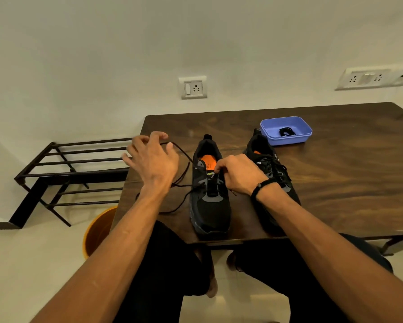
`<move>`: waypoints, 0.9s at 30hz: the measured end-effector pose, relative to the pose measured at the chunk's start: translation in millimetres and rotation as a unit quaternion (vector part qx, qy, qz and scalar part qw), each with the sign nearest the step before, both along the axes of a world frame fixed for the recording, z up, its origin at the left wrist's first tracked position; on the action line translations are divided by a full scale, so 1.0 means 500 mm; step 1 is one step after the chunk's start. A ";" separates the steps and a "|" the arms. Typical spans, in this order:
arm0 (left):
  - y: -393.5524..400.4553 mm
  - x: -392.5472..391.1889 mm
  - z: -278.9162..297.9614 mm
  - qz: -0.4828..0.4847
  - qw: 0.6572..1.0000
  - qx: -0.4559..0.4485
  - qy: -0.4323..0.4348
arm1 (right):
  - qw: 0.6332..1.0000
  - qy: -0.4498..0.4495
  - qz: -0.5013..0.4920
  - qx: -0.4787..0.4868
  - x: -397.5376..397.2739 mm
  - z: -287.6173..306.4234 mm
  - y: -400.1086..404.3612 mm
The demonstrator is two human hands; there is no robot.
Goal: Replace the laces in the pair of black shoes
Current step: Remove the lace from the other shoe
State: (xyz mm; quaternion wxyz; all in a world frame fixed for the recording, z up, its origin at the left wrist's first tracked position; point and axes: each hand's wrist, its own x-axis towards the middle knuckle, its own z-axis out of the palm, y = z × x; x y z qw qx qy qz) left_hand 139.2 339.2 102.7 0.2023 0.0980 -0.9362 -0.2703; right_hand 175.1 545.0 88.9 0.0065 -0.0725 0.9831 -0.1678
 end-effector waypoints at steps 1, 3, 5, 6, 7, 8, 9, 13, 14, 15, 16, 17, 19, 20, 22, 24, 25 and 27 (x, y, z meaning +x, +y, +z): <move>-0.001 0.009 0.003 -0.037 0.998 -0.043 0.020 | 1.000 0.001 0.000 0.001 0.000 0.000 -0.001; 0.014 0.025 0.011 -0.175 0.979 -0.094 0.038 | 1.000 0.001 0.005 0.009 0.001 0.003 -0.003; 0.048 0.029 -0.002 -0.293 0.944 -0.152 -0.019 | 1.000 -0.003 0.010 0.011 0.003 0.005 -0.003; 0.066 0.031 -0.011 -0.323 0.929 -0.171 -0.062 | 1.000 -0.006 0.010 0.010 0.004 0.005 -0.004; 0.085 0.032 -0.021 -0.333 0.920 -0.183 -0.100 | 1.000 -0.007 0.009 0.008 0.005 0.006 -0.002; 0.100 0.032 -0.029 -0.329 0.916 -0.192 -0.129 | 1.000 -0.006 0.005 0.001 0.006 0.004 0.000; 0.110 0.029 -0.035 -0.318 0.914 -0.203 -0.150 | 1.000 -0.004 0.003 -0.005 0.005 0.002 0.002; 0.114 0.016 -0.038 -0.283 0.903 -0.254 -0.198 | 1.000 0.001 0.016 -0.009 0.005 0.002 0.002; 0.111 0.016 -0.033 -0.281 0.901 -0.261 -0.204 | 1.000 0.002 0.019 -0.007 0.004 0.002 0.002; 0.107 0.017 -0.026 -0.279 0.899 -0.263 -0.212 | 1.000 0.001 0.021 -0.003 0.005 0.002 0.001; 0.104 0.017 -0.020 -0.277 0.898 -0.261 -0.220 | 1.000 0.001 0.021 0.001 0.004 0.002 0.001; 0.100 0.015 -0.016 -0.277 0.899 -0.256 -0.223 | 1.000 0.001 0.023 0.006 0.004 0.002 0.000; 0.091 0.012 -0.010 -0.291 0.903 -0.235 -0.214 | 1.000 -0.001 0.022 0.015 0.002 0.002 0.002; 0.086 0.012 -0.009 -0.301 0.905 -0.215 -0.211 | 1.000 -0.002 0.022 0.016 0.001 0.003 0.002; 0.072 0.015 -0.005 -0.334 0.896 -0.182 -0.229 | 1.000 -0.005 0.023 0.011 0.001 0.004 0.000; 0.064 0.019 -0.004 -0.363 0.872 -0.194 -0.264 | 1.000 -0.008 0.019 0.010 0.004 0.007 -0.004; 0.063 0.020 -0.004 -0.367 0.869 -0.199 -0.266 | 1.000 -0.009 0.016 0.010 0.004 0.008 -0.005; 0.066 0.019 -0.003 -0.368 0.880 -0.182 -0.239 | 1.000 -0.008 0.015 0.009 0.006 0.006 -0.005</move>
